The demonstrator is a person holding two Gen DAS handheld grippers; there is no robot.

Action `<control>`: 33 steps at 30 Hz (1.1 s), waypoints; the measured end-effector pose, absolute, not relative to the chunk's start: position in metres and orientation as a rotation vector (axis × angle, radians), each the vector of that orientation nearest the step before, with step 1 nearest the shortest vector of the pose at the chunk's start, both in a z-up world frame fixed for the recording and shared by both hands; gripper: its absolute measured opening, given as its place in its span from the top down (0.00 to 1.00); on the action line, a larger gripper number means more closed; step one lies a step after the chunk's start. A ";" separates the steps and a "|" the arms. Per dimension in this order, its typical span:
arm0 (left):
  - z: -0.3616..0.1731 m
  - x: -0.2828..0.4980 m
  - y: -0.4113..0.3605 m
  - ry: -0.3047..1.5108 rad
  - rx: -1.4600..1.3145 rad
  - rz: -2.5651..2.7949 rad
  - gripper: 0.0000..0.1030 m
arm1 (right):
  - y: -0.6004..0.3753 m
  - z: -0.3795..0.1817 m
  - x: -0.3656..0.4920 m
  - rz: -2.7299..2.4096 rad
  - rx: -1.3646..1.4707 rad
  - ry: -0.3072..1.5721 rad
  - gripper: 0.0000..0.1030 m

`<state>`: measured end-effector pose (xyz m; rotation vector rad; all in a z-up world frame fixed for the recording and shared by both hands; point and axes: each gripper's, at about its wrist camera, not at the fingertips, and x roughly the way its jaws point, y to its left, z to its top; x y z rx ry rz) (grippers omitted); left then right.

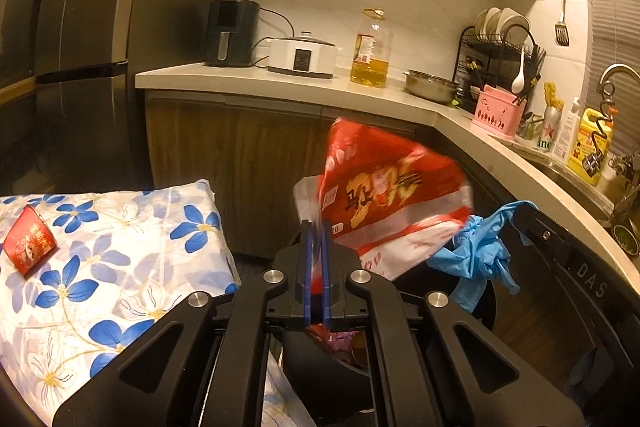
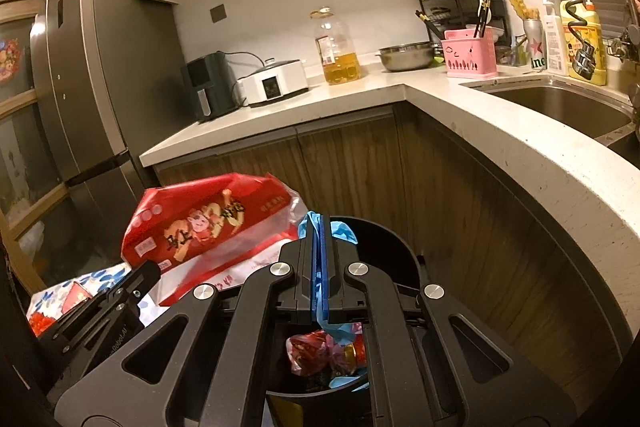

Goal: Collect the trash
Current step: 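Open both grippers over the black bin to drop the bag and glove, then move both open grippers back toward the red cup and orange bag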

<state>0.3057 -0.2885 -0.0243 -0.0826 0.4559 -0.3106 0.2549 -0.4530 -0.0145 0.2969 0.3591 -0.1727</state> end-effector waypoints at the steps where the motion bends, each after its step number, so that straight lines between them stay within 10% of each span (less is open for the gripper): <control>1: -0.025 0.306 -0.290 0.455 -0.078 -0.318 0.97 | -0.454 -0.015 0.257 -0.172 0.297 0.364 0.98; 17: -0.034 0.303 -0.265 0.463 -0.106 -0.294 0.16 | -0.458 -0.022 0.250 -0.198 0.312 0.382 0.43; 33: -0.036 0.259 -0.206 0.430 -0.007 -0.115 0.06 | -0.412 -0.022 0.214 -0.222 0.231 0.364 0.14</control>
